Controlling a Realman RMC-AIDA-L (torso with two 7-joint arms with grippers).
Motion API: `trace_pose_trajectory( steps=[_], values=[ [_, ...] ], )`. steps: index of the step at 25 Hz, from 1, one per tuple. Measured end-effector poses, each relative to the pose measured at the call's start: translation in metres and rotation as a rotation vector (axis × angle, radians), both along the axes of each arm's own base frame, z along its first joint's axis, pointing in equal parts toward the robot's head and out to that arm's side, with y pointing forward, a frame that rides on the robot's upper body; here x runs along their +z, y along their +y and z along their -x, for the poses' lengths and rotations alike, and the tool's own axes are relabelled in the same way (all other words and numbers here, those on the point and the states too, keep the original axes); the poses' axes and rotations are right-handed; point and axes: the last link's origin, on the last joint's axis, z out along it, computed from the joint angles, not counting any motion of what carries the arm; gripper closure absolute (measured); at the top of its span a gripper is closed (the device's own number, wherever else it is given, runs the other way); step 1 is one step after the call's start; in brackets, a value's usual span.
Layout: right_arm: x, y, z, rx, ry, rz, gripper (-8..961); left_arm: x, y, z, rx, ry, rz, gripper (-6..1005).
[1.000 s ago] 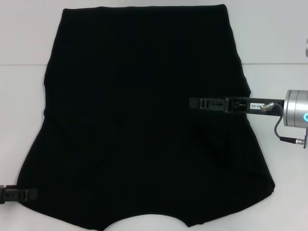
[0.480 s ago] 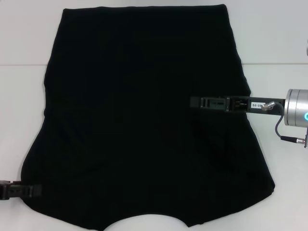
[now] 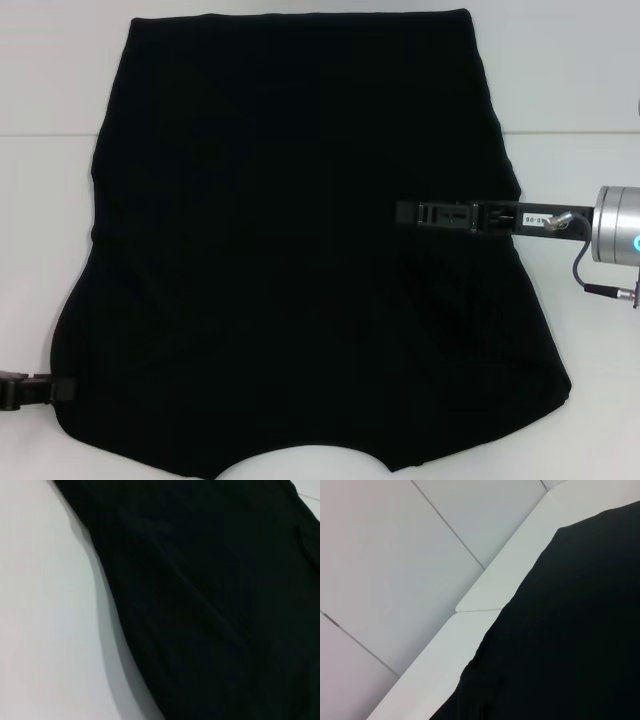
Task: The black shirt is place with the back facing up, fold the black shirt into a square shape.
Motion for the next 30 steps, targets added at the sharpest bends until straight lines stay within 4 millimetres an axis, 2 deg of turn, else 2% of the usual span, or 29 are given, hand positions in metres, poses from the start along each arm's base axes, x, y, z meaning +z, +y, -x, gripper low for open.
trace_pose_trajectory(
  steps=[10,12,18,24,30],
  values=[
    [0.003,-0.002,-0.007,-0.014,-0.005,-0.005,126,-0.001,0.001,0.000,0.001,0.006,0.004,902],
    [0.003,-0.002,-0.008,-0.017,-0.008,-0.006,126,-0.002,0.001,-0.001,-0.002,0.001,0.007,908],
    [0.021,-0.008,-0.031,-0.074,-0.058,0.025,127,-0.005,0.002,-0.013,-0.035,-0.067,0.026,927],
    [0.042,-0.025,-0.060,-0.157,-0.080,0.080,182,-0.013,0.005,-0.016,-0.041,-0.099,0.039,936],
    [0.057,-0.041,-0.082,-0.224,-0.150,0.166,183,-0.014,0.005,-0.016,-0.040,-0.103,0.039,936]
  ],
)
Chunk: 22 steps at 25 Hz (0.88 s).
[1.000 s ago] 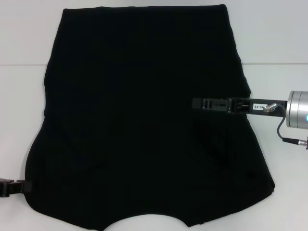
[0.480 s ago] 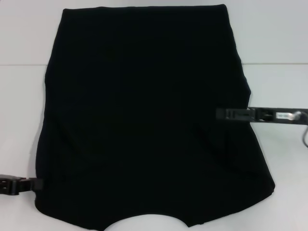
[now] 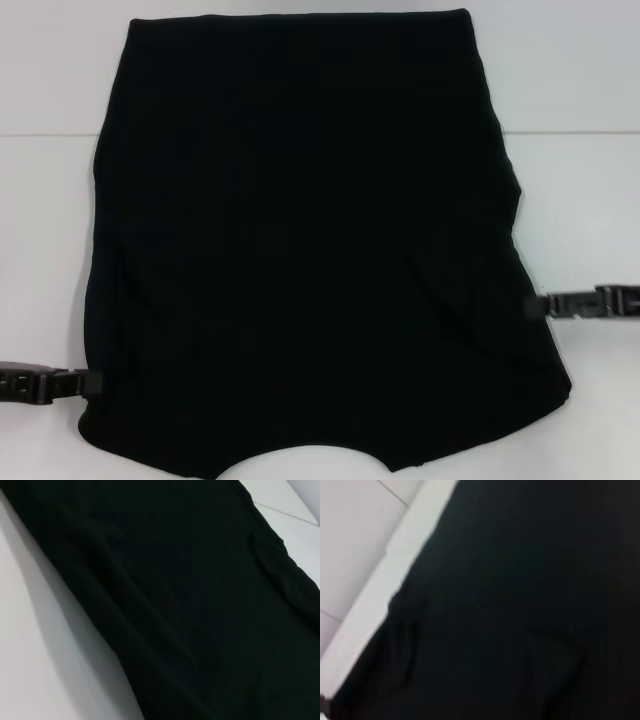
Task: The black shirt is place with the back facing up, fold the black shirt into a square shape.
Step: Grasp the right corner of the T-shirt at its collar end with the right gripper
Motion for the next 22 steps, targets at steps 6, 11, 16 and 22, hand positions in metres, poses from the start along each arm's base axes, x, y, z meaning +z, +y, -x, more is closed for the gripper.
trace_pose_trajectory(
  steps=[6,11,16,22],
  values=[
    [0.0060,-0.0026,-0.0011,-0.019,-0.069,0.075,184,-0.0005,0.0013,-0.0015,-0.005,0.000,0.002,936],
    [0.0030,0.0000,0.0017,-0.025,-0.123,0.123,185,-0.0014,0.0032,-0.0033,-0.013,0.000,0.007,936],
    [-0.0010,0.0002,0.0026,-0.023,-0.155,0.156,186,-0.0028,0.0043,-0.0045,-0.015,-0.004,0.010,936],
    [-0.0031,-0.0020,0.0016,-0.023,-0.168,0.177,188,-0.0035,0.0042,-0.0043,-0.012,-0.007,0.010,936]
  ],
)
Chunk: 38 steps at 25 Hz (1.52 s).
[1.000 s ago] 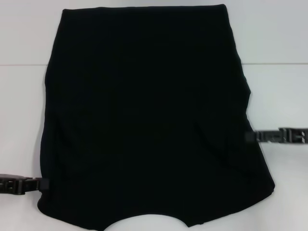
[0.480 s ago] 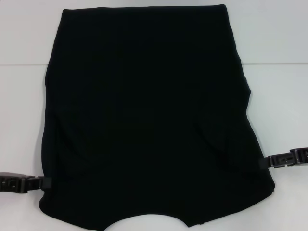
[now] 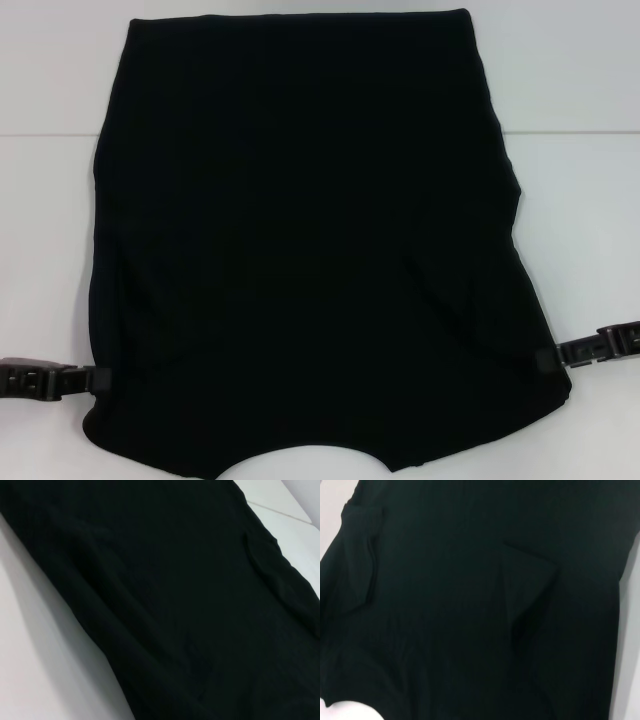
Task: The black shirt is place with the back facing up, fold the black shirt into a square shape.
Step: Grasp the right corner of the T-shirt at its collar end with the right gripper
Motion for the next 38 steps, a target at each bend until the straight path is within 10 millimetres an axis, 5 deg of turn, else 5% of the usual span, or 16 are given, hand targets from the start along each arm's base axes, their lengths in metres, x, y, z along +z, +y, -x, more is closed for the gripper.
trace_pose_trajectory(
  steps=[32,38],
  values=[
    [-0.021,-0.001,0.018,0.021,0.002,0.085,194,0.001,0.000,0.001,0.000,0.004,-0.006,937],
    [-0.022,0.001,0.018,0.039,-0.009,0.073,312,0.001,0.000,0.001,-0.001,0.004,-0.007,937]
  ],
)
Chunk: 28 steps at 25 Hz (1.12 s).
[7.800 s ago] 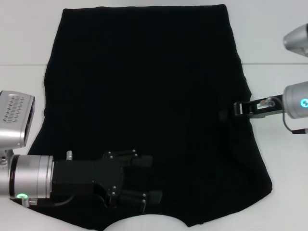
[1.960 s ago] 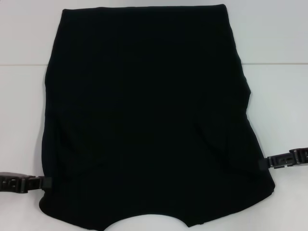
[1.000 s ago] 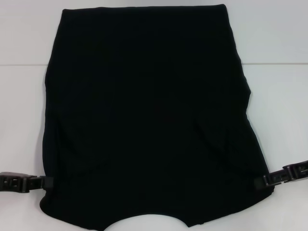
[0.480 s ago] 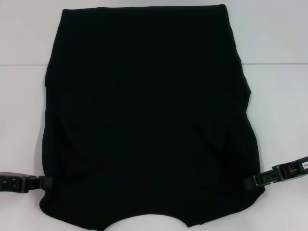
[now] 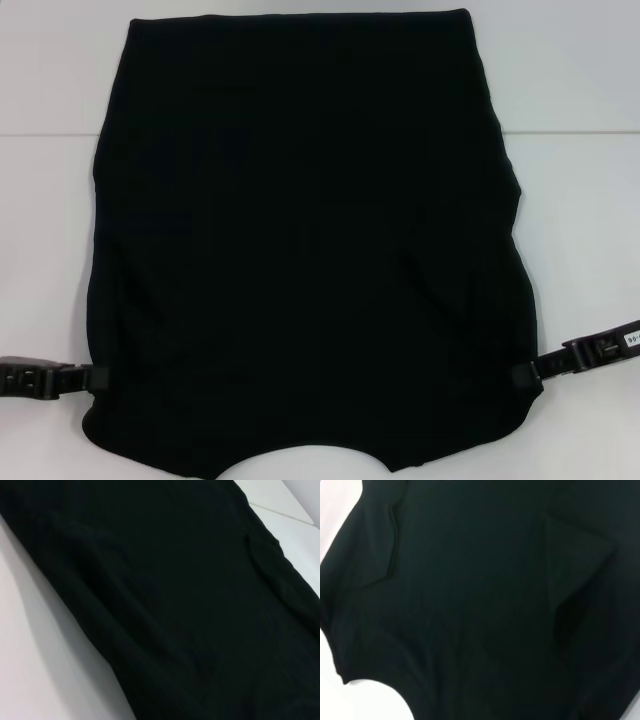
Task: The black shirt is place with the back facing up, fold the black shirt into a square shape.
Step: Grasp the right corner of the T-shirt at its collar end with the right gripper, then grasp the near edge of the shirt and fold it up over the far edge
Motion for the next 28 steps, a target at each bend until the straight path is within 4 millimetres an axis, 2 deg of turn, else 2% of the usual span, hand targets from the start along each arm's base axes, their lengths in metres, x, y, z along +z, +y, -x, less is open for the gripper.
trace_pose_trajectory(
  steps=[5,7,13,18,21,28],
  values=[
    [0.000,0.001,-0.001,-0.006,-0.004,-0.008,411,0.000,0.001,0.001,0.002,0.006,-0.005,937],
    [0.000,0.001,-0.002,-0.007,-0.005,-0.010,644,0.000,0.001,0.001,0.001,0.007,-0.004,936],
    [-0.002,0.001,-0.002,-0.008,-0.009,-0.014,858,0.000,0.002,0.000,0.000,0.008,-0.004,936],
    [-0.003,0.000,-0.004,-0.002,-0.005,-0.017,921,0.000,0.002,0.000,0.000,0.008,-0.005,936],
    [-0.001,-0.004,-0.008,0.001,0.009,-0.026,921,0.000,0.000,-0.001,0.005,-0.006,0.002,936],
    [0.005,-0.028,-0.027,0.033,0.071,-0.031,920,0.005,-0.013,-0.004,0.017,-0.091,0.024,936]
  ],
)
